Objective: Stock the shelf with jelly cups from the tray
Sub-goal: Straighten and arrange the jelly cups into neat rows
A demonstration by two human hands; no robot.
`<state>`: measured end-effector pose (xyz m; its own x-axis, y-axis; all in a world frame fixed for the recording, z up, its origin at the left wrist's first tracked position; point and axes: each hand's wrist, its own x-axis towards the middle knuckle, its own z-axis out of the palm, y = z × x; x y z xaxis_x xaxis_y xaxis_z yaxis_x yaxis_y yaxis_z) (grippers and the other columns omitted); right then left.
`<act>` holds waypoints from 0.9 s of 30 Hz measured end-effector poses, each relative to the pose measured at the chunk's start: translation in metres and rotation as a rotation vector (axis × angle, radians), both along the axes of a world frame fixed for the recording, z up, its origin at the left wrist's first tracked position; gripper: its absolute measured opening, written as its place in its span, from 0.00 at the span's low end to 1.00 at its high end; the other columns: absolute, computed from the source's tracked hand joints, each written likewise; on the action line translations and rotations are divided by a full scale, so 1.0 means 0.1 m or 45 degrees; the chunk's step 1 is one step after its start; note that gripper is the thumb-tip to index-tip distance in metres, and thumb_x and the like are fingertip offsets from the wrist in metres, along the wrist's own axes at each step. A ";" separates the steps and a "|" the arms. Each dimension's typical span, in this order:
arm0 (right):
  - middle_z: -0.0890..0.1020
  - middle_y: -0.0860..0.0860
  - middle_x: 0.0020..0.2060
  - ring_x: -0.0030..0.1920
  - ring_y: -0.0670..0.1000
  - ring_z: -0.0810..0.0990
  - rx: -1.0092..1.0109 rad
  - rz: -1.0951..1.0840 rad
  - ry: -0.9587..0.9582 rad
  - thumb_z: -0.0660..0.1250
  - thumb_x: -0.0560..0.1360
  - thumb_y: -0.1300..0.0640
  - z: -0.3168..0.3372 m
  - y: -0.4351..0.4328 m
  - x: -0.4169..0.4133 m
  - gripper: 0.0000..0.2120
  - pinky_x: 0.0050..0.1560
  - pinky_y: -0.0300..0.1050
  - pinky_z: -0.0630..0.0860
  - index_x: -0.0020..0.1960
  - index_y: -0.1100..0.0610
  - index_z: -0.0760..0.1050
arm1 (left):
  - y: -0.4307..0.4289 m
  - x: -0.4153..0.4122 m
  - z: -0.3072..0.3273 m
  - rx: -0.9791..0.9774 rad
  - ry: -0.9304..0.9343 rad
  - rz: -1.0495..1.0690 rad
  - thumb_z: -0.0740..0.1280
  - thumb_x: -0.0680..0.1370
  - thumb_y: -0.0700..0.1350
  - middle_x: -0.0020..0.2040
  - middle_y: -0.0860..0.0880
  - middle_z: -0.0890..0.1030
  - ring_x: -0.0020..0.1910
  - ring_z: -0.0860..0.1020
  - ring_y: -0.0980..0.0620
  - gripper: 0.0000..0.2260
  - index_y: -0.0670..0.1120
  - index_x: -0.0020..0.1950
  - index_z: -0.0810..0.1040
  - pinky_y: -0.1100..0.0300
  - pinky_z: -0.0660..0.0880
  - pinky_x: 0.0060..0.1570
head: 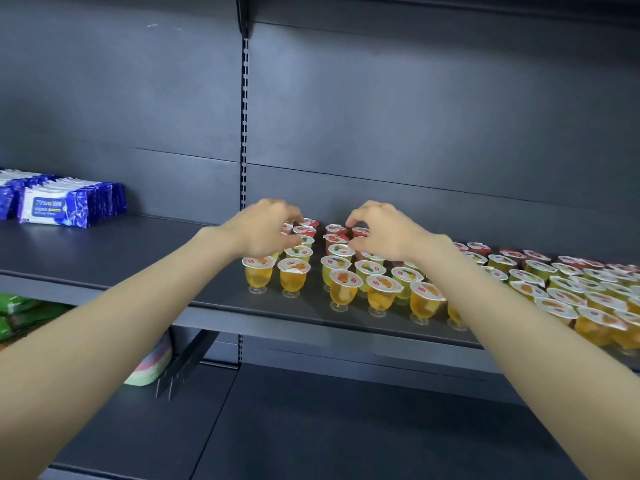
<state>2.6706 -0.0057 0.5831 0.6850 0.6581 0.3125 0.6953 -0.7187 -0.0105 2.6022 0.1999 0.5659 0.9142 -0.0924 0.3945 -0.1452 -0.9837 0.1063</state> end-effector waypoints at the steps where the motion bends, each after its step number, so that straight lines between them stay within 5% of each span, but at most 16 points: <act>1: 0.73 0.55 0.63 0.61 0.56 0.73 0.023 -0.003 -0.010 0.67 0.76 0.54 0.04 -0.03 0.04 0.17 0.57 0.47 0.72 0.64 0.56 0.74 | -0.02 0.05 0.05 -0.013 -0.006 -0.003 0.65 0.78 0.51 0.65 0.45 0.75 0.63 0.72 0.45 0.19 0.45 0.66 0.73 0.50 0.71 0.61; 16: 0.71 0.54 0.65 0.63 0.56 0.72 0.126 -0.224 0.113 0.66 0.77 0.55 -0.10 0.09 1.54 0.18 0.61 0.48 0.70 0.66 0.55 0.72 | 0.16 1.88 0.00 -0.093 0.167 -0.105 0.65 0.77 0.50 0.67 0.46 0.74 0.65 0.72 0.46 0.21 0.45 0.68 0.71 0.48 0.69 0.64; 27: 0.74 0.55 0.62 0.59 0.55 0.74 0.016 -0.318 0.279 0.67 0.76 0.49 -0.45 0.15 2.37 0.20 0.60 0.51 0.74 0.65 0.56 0.72 | 0.21 2.80 -0.26 -0.080 0.416 -0.224 0.67 0.76 0.54 0.61 0.45 0.77 0.57 0.76 0.48 0.23 0.42 0.65 0.74 0.55 0.74 0.57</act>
<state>2.9074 0.0094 0.5380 0.8763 0.4587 0.1472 0.4781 -0.8653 -0.1502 2.8820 0.2205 0.5396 0.9652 -0.2438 0.0946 -0.2596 -0.9368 0.2345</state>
